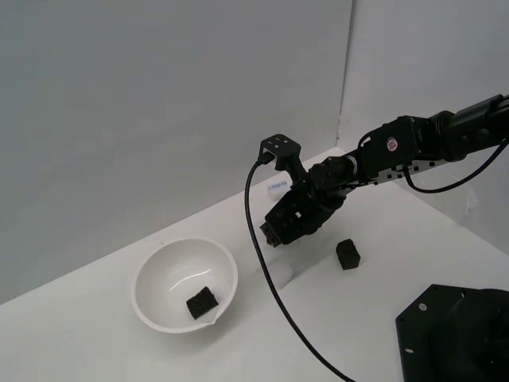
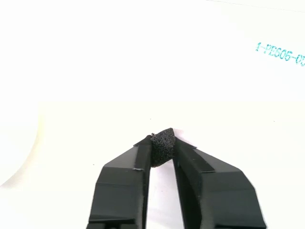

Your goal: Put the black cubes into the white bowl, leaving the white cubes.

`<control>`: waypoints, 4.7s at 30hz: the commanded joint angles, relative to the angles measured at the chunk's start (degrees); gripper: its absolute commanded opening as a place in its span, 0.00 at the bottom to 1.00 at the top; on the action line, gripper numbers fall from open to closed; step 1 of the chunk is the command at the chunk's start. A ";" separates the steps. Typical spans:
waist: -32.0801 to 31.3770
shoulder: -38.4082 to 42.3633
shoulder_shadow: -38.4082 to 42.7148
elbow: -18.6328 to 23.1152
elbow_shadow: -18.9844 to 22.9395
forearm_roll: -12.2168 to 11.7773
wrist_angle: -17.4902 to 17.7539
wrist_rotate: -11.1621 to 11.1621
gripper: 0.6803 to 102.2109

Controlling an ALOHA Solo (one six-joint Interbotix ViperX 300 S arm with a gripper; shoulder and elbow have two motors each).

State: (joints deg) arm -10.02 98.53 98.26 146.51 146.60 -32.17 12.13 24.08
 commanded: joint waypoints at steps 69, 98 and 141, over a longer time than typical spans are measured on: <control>-20.92 8.44 8.70 -10.20 -10.55 -6.42 7.47 -1.67 0.98; 7.82 25.31 25.58 1.32 1.23 0.53 18.81 -1.14 0.95; 21.36 31.11 31.29 5.45 5.10 6.06 25.05 -1.32 0.95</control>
State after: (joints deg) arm 10.90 129.73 129.55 153.72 153.72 -25.93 36.04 22.06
